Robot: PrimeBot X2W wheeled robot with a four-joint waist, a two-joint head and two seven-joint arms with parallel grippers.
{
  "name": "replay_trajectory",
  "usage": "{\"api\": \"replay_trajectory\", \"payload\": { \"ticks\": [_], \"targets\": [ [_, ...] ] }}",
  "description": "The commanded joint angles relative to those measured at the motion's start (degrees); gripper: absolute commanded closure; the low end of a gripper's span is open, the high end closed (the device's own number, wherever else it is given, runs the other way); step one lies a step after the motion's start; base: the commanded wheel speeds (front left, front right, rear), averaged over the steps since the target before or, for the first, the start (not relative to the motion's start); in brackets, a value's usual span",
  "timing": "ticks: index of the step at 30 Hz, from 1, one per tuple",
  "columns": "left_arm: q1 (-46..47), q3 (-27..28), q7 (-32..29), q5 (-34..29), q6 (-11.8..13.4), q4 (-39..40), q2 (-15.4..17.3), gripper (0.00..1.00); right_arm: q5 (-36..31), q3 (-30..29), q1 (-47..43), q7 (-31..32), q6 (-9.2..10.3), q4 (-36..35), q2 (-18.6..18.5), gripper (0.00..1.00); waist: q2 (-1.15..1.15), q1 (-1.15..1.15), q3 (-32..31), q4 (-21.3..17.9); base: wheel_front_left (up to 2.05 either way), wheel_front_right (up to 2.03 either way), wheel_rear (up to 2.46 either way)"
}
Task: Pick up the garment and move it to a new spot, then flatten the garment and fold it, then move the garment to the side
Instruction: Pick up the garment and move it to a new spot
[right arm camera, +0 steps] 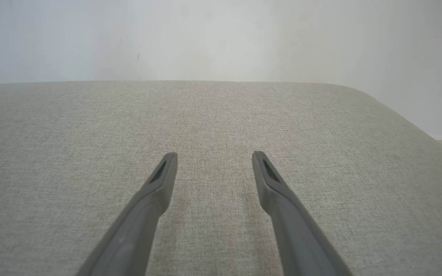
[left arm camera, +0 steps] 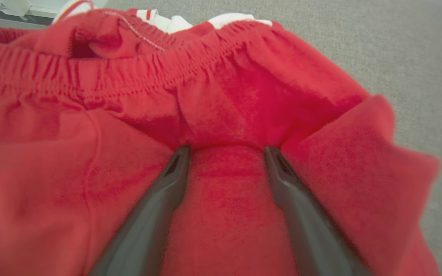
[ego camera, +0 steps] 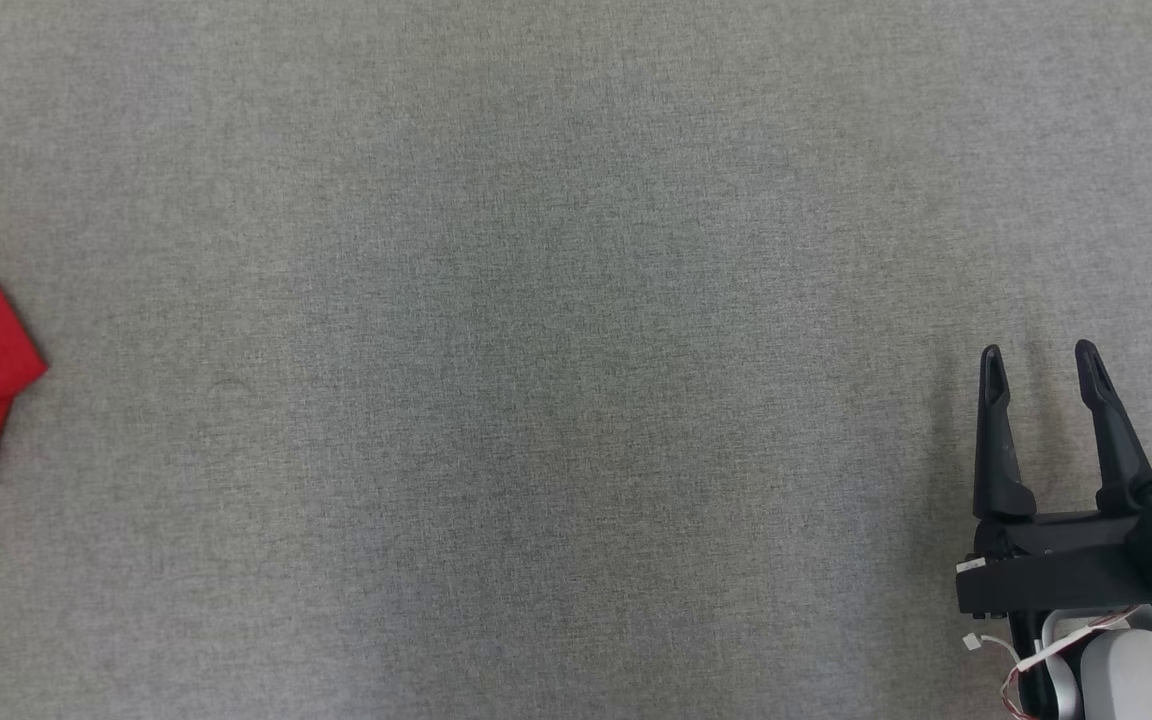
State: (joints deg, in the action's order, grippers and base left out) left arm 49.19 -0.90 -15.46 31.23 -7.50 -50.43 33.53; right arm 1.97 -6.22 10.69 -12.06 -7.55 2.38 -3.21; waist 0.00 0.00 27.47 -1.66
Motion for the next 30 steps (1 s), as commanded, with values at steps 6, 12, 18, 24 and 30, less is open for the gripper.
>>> {"api": "replay_trajectory", "payload": {
  "ticks": [6, 12, 18, 24, 30],
  "targets": [
    [-1.4, -3.8, 3.1, 1.4, 0.1, 0.1, 1.2, 1.00, -0.2, 0.0, 0.0, -0.2, 0.12, 0.7, 0.2, 0.00, 0.00, 0.00, -1.5, 0.3, 0.00, 0.00, 0.00],
    [2.2, -3.7, 16.5, -1.2, 1.0, 1.5, 2.8, 1.00, 0.4, 0.1, -0.5, -0.6, 0.12, 1.9, 0.2, 0.00, 0.00, 0.00, -4.7, 1.8, 0.00, 0.00, 0.00],
    [6.5, -4.3, 25.1, -3.7, 2.3, 4.6, 3.9, 1.00, 1.2, 0.5, -1.3, -1.1, 0.12, 4.0, 0.3, 0.00, 0.00, 0.00, -9.0, 3.2, 0.00, 0.00, 0.00],
    [11.3, -6.7, 25.3, -6.0, 2.5, 12.2, 3.0, 1.00, 2.3, 0.7, -2.1, -1.8, 0.12, 6.0, 0.3, 0.00, 0.00, 0.00, -12.4, 2.8, 0.00, 0.00, 0.00],
    [16.6, -10.3, 20.6, -6.4, 2.2, 24.6, 0.0, 1.00, 4.8, 1.5, -2.7, -2.7, 0.12, 8.6, 0.3, 0.00, 0.00, 0.00, -14.6, -0.3, 0.00, 0.00, 0.00]
  ]
}}
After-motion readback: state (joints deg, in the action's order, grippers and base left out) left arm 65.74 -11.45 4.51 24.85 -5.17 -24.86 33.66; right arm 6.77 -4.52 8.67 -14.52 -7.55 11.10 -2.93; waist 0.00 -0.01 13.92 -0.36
